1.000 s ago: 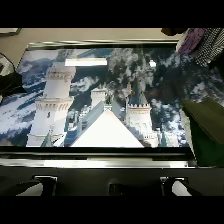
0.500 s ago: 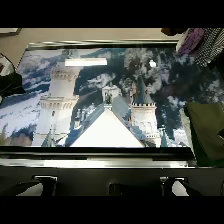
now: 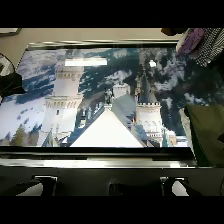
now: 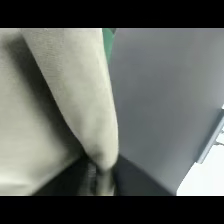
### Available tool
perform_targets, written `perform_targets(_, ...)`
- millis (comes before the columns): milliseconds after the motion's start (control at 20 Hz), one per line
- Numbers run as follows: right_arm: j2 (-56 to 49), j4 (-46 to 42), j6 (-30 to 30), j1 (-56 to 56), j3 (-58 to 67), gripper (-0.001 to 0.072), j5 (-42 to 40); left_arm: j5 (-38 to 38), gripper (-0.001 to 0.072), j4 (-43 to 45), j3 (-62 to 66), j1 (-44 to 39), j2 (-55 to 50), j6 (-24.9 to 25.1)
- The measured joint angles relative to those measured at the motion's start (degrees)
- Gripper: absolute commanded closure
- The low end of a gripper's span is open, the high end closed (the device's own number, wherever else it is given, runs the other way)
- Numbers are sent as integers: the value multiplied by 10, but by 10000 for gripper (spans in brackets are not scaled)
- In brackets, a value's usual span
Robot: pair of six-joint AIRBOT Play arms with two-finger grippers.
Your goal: Fold the clothes and pants, and hang the long-sleeved shirts on hangers.
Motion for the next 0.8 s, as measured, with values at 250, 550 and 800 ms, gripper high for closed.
perform_targets(250,4,2,-15,0,5,461,1,0,690,0,-1,0,0,0)
perform_targets(550,42,256,-116,11,38,651,-102,5,692,-1,-10,-2,7,9)
perform_targets(800,68,419,-226,152,43,684,-152,51,692,-2,-118,-12,90,43)
